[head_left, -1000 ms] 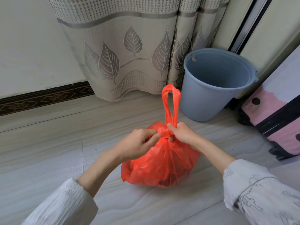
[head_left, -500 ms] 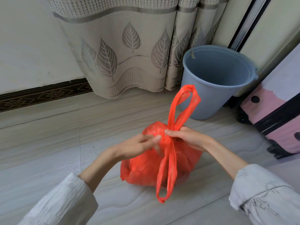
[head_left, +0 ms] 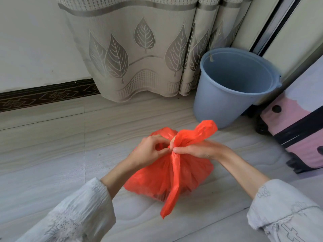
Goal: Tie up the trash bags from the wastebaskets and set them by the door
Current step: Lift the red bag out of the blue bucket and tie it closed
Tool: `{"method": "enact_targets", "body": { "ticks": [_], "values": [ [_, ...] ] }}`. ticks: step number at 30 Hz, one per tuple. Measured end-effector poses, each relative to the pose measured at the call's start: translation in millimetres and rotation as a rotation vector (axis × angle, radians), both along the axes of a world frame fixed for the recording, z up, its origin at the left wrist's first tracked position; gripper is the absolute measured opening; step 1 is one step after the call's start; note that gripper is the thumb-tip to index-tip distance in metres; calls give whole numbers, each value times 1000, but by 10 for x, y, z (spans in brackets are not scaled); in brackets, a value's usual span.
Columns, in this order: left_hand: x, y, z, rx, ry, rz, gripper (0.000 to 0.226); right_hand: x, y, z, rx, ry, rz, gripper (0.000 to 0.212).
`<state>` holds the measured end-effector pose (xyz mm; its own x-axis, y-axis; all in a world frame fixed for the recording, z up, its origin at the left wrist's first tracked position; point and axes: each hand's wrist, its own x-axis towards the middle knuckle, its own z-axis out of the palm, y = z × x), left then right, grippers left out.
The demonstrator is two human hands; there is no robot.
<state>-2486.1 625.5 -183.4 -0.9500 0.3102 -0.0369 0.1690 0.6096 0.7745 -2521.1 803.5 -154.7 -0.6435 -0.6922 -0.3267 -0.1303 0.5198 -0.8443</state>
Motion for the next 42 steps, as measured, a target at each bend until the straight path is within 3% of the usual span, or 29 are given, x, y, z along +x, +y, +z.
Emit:
{"method": "enact_targets", "body": {
  "ticks": [3,6,9,11,13,17,20,26,29,32,37,42],
  "values": [
    [46,18,-3,-59,-40,66,14,41,-40,11,-39,139,-23,15],
    [63,73,18,-101,-69,119,12,55,-74,-28,138,407,-61,10],
    [49,115,75,-94,-47,162,12,84,-98,-116,257,459,-177,11],
    [46,125,117,-73,-18,174,12,90,-100,-150,206,496,-257,7],
    [52,115,140,-27,-26,188,10,51,-90,-167,41,398,-374,4],
    [63,107,136,45,-119,207,11,64,-5,-238,-328,-86,-481,7],
    [61,106,111,32,-144,200,15,81,17,-282,-474,-167,-458,7],
    [62,108,11,-53,-143,288,25,132,-88,-295,-427,-251,-540,15],
    [49,123,-9,-31,-159,319,16,137,-123,-290,-425,-188,-577,13],
    [56,131,-7,-10,-145,320,18,137,-91,-310,-424,-185,-515,32],
    [63,77,-20,66,-166,254,26,156,36,-388,-473,-252,-486,14],
    [53,44,-48,63,-189,162,25,160,115,-445,-355,-241,-505,19]
  ]
}}
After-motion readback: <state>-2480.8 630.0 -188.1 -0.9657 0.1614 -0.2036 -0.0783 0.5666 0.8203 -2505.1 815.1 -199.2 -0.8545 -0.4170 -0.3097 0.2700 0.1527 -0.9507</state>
